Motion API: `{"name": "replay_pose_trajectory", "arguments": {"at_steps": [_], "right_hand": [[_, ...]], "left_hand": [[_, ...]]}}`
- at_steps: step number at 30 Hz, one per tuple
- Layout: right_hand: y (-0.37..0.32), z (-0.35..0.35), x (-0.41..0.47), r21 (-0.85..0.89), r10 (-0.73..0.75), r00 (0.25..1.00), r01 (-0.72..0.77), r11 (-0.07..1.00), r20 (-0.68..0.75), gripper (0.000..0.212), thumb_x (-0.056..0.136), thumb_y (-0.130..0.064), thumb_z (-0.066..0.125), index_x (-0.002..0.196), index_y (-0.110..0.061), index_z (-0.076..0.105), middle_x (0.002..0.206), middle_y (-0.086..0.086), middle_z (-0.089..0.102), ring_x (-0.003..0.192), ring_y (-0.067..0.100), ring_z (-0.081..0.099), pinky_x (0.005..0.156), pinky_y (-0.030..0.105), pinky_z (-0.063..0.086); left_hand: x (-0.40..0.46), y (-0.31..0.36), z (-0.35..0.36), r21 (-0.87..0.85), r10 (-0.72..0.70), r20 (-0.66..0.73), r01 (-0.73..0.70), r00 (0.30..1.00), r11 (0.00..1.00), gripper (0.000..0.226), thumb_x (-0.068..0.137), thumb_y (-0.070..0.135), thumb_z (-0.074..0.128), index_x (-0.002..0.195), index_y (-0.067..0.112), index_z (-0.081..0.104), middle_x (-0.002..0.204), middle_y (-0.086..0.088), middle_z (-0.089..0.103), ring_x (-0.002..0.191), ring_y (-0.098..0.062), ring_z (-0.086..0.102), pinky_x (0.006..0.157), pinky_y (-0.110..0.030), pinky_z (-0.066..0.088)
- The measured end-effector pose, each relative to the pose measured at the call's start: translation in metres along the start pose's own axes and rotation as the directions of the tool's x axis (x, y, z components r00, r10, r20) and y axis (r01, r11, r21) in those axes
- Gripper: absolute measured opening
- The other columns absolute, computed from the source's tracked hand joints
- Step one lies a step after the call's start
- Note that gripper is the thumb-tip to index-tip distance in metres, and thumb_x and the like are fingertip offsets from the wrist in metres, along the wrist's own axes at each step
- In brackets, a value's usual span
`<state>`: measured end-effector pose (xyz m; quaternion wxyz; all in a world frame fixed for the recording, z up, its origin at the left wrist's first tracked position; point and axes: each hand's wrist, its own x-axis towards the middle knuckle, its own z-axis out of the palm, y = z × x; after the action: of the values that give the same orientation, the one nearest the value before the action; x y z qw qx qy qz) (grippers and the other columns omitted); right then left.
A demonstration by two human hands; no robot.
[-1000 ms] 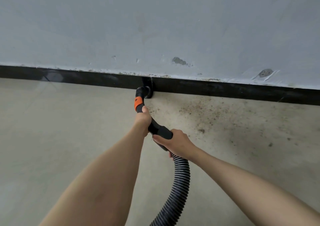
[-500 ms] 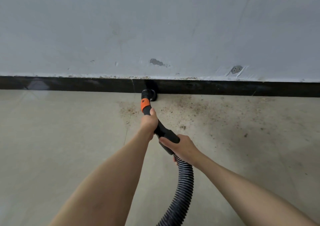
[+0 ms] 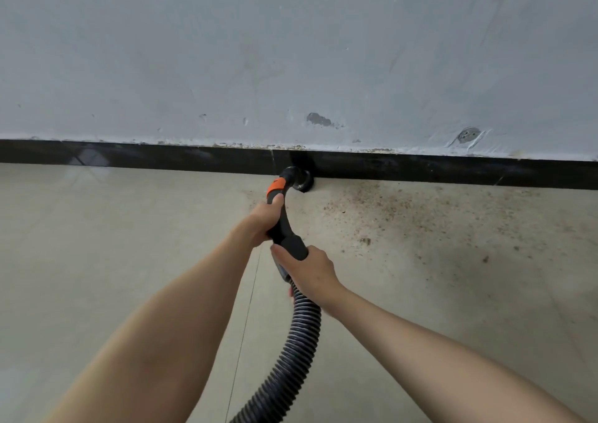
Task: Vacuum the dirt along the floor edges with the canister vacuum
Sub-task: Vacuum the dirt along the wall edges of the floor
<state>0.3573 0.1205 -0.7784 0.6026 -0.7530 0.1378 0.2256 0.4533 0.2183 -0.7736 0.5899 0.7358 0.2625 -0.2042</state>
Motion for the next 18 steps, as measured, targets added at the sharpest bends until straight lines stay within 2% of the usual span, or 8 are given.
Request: {"name": "replay_pose_trajectory", "arguments": {"at_steps": [3, 6, 12, 18], "right_hand": [[-0.009, 0.019, 0.002, -0.002, -0.024, 0.999, 0.024, 1.000, 0.021, 0.036, 0.085, -0.045, 0.065, 0.086, -0.012, 0.052, 0.072, -0.001, 0.056, 0.042, 0.011, 0.053, 0.041, 0.017, 0.044], [-0.016, 0.029, 0.005, -0.082, -0.086, 0.994, 0.091, 0.992, 0.066, 0.034, 0.084, -0.045, 0.065, 0.079, -0.015, 0.051, 0.068, -0.002, 0.056, 0.043, 0.013, 0.053, 0.044, 0.020, 0.046], [-0.025, 0.051, 0.014, -0.210, -0.129, 0.976, 0.165, 0.964, 0.174, 0.038, 0.082, -0.048, 0.066, 0.073, -0.016, 0.049, 0.062, -0.002, 0.057, 0.043, 0.011, 0.054, 0.052, 0.023, 0.048], [-0.022, 0.067, 0.010, -0.157, -0.046, 0.974, 0.082, 0.984, 0.223, 0.039, 0.082, -0.049, 0.065, 0.073, -0.014, 0.051, 0.063, -0.001, 0.056, 0.043, 0.012, 0.056, 0.050, 0.022, 0.048]], "left_hand": [[0.006, -0.003, -0.022, -0.011, -0.001, -0.056, 0.000, 0.998, 1.000, 0.053, 0.102, 0.038, 0.032, 0.131, -0.005, 0.041, 0.103, -0.012, 0.049, 0.104, -0.033, 0.055, 0.079, -0.035, 0.044], [0.009, -0.009, -0.043, -0.071, -0.003, -0.147, -0.008, 0.989, 0.997, 0.051, 0.102, 0.037, 0.032, 0.130, -0.005, 0.040, 0.105, -0.012, 0.049, 0.101, -0.030, 0.053, 0.080, -0.035, 0.045], [0.010, -0.023, -0.080, -0.090, -0.057, -0.309, 0.031, 0.949, 0.995, 0.053, 0.101, 0.038, 0.029, 0.135, -0.001, 0.037, 0.121, -0.017, 0.052, 0.115, -0.035, 0.053, 0.088, -0.039, 0.045], [0.011, -0.038, -0.095, -0.058, -0.083, -0.316, 0.068, 0.945, 0.996, 0.045, 0.100, 0.036, 0.029, 0.123, -0.001, 0.044, 0.101, -0.014, 0.051, 0.093, -0.029, 0.052, 0.082, -0.038, 0.047]]}}
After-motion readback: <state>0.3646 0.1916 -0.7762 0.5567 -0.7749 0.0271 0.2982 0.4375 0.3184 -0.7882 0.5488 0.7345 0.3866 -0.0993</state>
